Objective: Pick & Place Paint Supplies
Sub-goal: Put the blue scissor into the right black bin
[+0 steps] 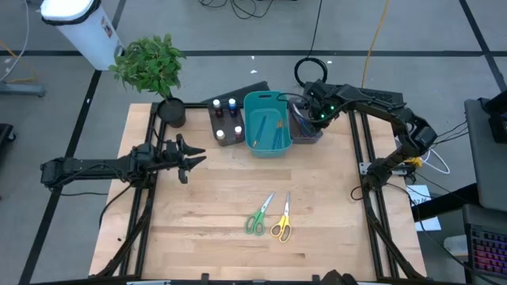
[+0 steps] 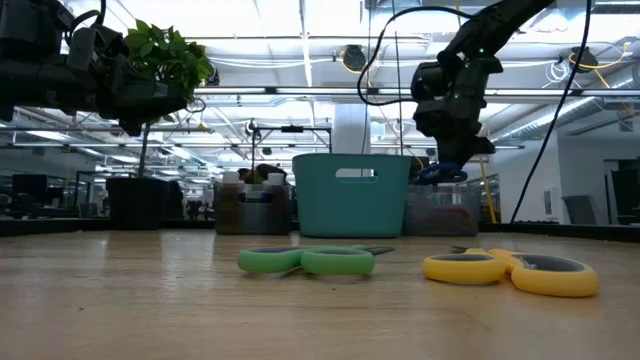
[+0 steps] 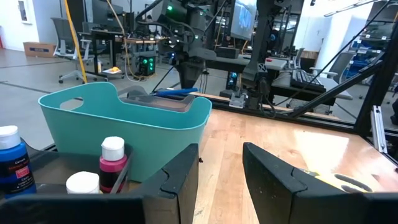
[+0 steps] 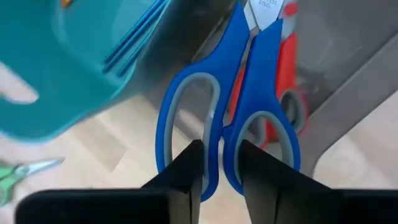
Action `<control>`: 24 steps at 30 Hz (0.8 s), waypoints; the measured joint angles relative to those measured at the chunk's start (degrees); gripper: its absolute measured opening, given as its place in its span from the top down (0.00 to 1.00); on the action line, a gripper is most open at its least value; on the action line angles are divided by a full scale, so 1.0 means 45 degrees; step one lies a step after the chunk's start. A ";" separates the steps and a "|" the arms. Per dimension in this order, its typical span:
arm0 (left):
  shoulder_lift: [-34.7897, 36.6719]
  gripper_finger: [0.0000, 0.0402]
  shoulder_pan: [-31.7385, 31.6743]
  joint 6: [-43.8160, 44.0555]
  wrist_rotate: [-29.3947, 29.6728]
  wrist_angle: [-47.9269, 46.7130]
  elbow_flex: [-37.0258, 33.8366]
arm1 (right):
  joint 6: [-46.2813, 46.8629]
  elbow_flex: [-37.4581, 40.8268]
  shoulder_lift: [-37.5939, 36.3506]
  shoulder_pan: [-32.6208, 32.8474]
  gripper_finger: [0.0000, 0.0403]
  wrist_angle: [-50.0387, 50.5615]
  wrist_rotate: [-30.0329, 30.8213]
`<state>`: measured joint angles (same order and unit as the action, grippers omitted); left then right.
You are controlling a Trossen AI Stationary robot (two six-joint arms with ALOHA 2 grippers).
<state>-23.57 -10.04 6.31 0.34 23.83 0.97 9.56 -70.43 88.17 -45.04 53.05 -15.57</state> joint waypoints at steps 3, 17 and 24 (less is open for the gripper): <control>0.0000 0.67 0.0000 0.0006 0.0000 0.0000 0.0000 | 0.0015 0.0000 -0.0003 0.0029 0.78 -0.0438 0.0463; 0.0005 0.67 -0.0001 0.0010 0.0005 0.0000 0.0000 | 0.0044 0.0000 -0.0003 0.0028 0.80 -0.0028 0.0445; 0.0005 0.67 -0.0002 -0.0002 0.0000 0.0000 0.0000 | -0.0098 0.0005 0.0002 0.0029 0.81 0.0518 0.0431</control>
<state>-23.55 -10.05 6.29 0.34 23.83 0.97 9.12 -70.41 88.18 -44.91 55.38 -13.63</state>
